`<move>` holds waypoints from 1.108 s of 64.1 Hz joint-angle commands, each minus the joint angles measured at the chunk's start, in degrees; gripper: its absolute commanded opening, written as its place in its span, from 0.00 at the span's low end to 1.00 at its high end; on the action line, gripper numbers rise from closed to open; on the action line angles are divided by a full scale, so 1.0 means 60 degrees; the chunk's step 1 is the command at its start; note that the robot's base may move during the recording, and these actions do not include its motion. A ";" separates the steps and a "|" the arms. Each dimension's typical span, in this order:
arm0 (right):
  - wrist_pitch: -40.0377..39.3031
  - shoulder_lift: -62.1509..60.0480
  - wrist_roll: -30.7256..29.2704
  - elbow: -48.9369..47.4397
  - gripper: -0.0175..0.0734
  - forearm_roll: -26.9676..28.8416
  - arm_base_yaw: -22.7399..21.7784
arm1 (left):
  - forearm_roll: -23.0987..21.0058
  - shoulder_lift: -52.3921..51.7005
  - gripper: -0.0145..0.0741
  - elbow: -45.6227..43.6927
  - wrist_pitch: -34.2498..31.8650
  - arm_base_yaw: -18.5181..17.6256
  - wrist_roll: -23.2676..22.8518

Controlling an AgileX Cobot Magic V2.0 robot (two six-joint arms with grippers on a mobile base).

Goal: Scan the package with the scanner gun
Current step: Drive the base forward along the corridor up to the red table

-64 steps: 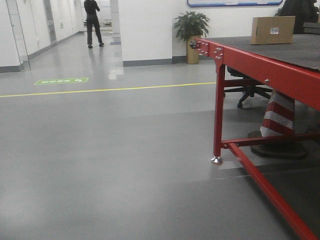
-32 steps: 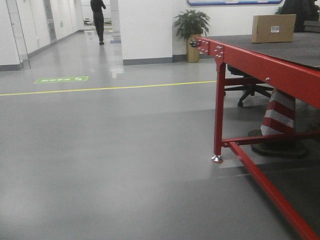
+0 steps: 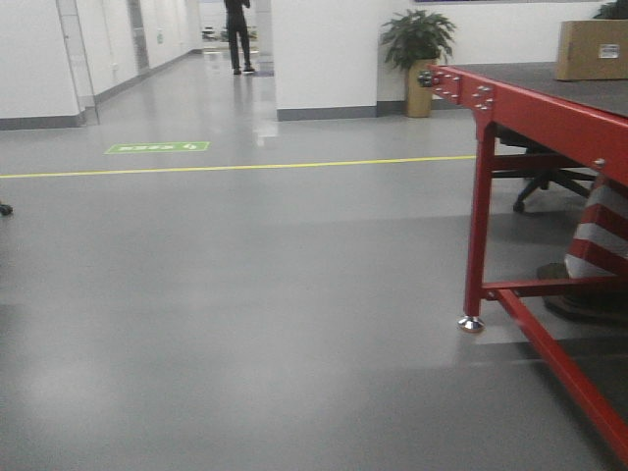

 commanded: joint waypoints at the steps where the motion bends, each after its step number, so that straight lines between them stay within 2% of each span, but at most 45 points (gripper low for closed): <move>1: -0.0190 -0.0020 -0.0003 -0.0001 0.01 -0.0051 0.0029 | -0.0044 -0.0032 0.04 -0.0029 -0.0149 -0.0060 -0.0030; 8: -0.0190 -0.0020 -0.0003 -0.0001 0.01 -0.0051 0.0029 | -0.0044 -0.0032 0.04 -0.0029 -0.0154 -0.0023 -0.0030; 20: -0.0190 -0.0020 -0.0003 -0.0001 0.01 -0.0051 0.0029 | -0.0044 -0.0032 0.04 -0.0029 -0.0154 0.0514 -0.0030; 26: -0.0190 -0.0020 -0.0003 -0.0001 0.01 -0.0051 0.0029 | -0.0044 -0.0032 0.04 -0.0029 -0.0154 0.0583 -0.0030; 41: -0.0189 -0.0020 -0.0003 -0.0001 0.01 -0.0051 0.0067 | -0.0044 -0.0032 0.04 -0.0029 -0.0154 0.0537 -0.0030; 57: -0.0189 -0.0020 -0.0003 -0.0001 0.01 -0.0051 0.0067 | -0.0044 -0.0032 0.04 -0.0029 -0.0154 0.0048 -0.0030; 71: -0.0189 -0.0020 -0.0003 -0.0001 0.01 -0.0051 0.0067 | -0.0044 -0.0032 0.04 -0.0029 -0.0154 0.0033 -0.0030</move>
